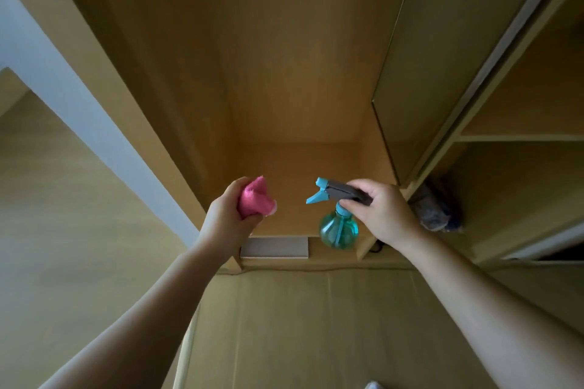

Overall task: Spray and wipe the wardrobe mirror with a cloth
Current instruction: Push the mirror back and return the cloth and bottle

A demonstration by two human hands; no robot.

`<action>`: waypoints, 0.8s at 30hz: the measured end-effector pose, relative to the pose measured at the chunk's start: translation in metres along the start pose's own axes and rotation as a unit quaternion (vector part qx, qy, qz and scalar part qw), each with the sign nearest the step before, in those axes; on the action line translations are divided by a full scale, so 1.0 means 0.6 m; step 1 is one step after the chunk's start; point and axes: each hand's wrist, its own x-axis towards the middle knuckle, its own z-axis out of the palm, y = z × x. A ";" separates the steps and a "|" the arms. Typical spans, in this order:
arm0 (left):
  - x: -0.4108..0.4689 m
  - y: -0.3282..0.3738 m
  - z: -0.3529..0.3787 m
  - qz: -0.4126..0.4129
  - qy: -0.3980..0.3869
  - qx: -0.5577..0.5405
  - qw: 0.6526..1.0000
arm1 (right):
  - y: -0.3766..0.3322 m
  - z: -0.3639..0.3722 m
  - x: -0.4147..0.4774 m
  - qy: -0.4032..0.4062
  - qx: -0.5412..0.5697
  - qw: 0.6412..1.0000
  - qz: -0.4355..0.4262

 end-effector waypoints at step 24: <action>0.027 -0.738 0.588 -0.038 -0.015 -0.009 0.999 | 0.845 0.455 0.029 0.030 -0.061 0.993 0.099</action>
